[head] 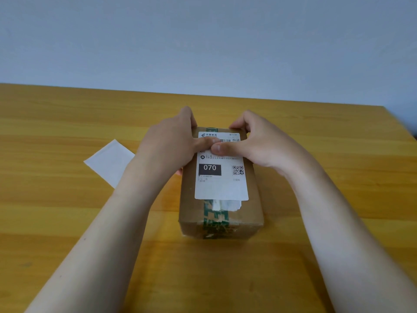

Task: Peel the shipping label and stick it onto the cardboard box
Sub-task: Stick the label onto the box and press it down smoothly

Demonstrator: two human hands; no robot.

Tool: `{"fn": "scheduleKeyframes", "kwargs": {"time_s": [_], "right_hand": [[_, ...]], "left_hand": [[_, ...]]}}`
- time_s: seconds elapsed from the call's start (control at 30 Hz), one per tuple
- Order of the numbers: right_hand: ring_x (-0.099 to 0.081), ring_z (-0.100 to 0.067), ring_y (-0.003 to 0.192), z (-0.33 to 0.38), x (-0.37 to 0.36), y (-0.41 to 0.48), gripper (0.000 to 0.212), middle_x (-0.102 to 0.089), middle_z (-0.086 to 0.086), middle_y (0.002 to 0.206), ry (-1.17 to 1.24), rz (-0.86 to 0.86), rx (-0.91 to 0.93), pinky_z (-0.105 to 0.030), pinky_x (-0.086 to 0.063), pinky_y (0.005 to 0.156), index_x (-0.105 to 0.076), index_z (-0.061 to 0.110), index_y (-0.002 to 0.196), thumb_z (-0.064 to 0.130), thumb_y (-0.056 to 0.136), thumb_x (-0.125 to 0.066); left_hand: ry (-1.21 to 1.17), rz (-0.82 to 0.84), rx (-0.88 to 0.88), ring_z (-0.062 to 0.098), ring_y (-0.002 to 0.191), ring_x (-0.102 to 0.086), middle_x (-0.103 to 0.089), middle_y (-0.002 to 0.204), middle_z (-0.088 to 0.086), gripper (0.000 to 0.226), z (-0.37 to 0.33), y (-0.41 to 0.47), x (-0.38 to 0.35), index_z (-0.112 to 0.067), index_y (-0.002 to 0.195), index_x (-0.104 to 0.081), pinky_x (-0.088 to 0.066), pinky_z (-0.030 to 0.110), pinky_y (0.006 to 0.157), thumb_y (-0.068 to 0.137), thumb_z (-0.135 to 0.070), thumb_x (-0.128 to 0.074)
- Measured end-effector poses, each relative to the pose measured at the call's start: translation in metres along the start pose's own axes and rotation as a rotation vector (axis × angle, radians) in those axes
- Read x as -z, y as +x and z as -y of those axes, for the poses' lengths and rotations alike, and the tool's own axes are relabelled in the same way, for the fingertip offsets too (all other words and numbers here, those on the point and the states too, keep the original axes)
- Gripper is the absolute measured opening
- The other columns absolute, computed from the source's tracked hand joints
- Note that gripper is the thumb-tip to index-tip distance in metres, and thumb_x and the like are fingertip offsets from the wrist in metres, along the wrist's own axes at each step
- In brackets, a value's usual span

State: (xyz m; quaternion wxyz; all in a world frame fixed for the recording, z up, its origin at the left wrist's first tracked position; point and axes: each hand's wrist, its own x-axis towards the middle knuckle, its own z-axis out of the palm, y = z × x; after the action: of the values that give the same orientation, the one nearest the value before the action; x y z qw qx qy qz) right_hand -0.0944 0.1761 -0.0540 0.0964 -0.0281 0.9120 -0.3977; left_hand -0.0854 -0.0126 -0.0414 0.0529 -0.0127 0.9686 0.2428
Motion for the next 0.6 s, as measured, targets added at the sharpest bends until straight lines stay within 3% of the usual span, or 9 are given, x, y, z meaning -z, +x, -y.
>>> {"fn": "scheduleKeyframes", "kwargs": {"time_s": [0.07, 0.23, 0.4, 0.53, 0.6], "right_hand": [[-0.061, -0.009, 0.093, 0.0009, -0.0002, 0.0002, 0.068, -0.061, 0.011, 0.104, 0.005, 0.002, -0.019, -0.032, -0.047, 0.07, -0.058, 0.026, 0.111, 0.065, 0.065, -0.089], [-0.057, -0.009, 0.067, -0.0006, -0.0024, 0.0011, 0.056, -0.061, 0.008, 0.08, 0.053, -0.031, -0.031, -0.026, -0.04, 0.052, -0.059, 0.019, 0.095, 0.058, 0.069, -0.09], [-0.064, -0.016, 0.061, -0.0038, -0.0048, 0.0034, 0.049, -0.068, 0.003, 0.068, 0.105, -0.047, 0.01, -0.03, -0.048, 0.049, -0.055, 0.018, 0.078, 0.055, 0.076, -0.088], [-0.052, -0.003, 0.044, -0.0045, -0.0048, 0.0044, 0.051, -0.055, 0.014, 0.047, 0.106, -0.065, 0.042, -0.02, -0.039, 0.04, -0.047, 0.02, 0.068, 0.053, 0.086, -0.081], [-0.049, 0.002, 0.046, -0.0042, -0.0043, 0.0043, 0.043, -0.057, 0.015, 0.055, 0.059, -0.095, 0.072, -0.017, -0.037, 0.043, -0.054, 0.02, 0.074, 0.053, 0.09, -0.077]], "left_hand": [[-0.001, 0.002, 0.001, 0.023, 0.053, -0.071, -0.066, 0.078, -0.003, 0.045, 0.0, 0.0002, -0.0001, -0.021, 0.107, -0.049, -0.053, 0.03, 0.048, 0.091, -0.06, -0.064], [-0.033, -0.011, 0.003, 0.021, 0.048, -0.068, -0.067, 0.077, -0.004, 0.041, 0.0008, 0.0024, -0.0013, -0.02, 0.095, -0.053, -0.039, 0.026, 0.045, 0.09, -0.059, -0.065], [-0.043, -0.023, -0.016, 0.018, 0.037, -0.065, -0.069, 0.07, -0.002, 0.042, 0.0018, 0.005, -0.0022, -0.016, 0.09, -0.055, -0.041, 0.024, 0.043, 0.093, -0.057, -0.063], [-0.04, -0.035, -0.03, 0.015, 0.037, -0.064, -0.068, 0.072, -0.003, 0.038, 0.0011, 0.0045, -0.0028, -0.017, 0.089, -0.057, -0.04, 0.022, 0.04, 0.097, -0.054, -0.059], [-0.062, -0.053, -0.038, 0.016, 0.041, -0.067, -0.071, 0.078, -0.003, 0.035, 0.0023, 0.0054, -0.0036, -0.021, 0.09, -0.061, -0.046, 0.026, 0.046, 0.098, -0.054, -0.058]]}}
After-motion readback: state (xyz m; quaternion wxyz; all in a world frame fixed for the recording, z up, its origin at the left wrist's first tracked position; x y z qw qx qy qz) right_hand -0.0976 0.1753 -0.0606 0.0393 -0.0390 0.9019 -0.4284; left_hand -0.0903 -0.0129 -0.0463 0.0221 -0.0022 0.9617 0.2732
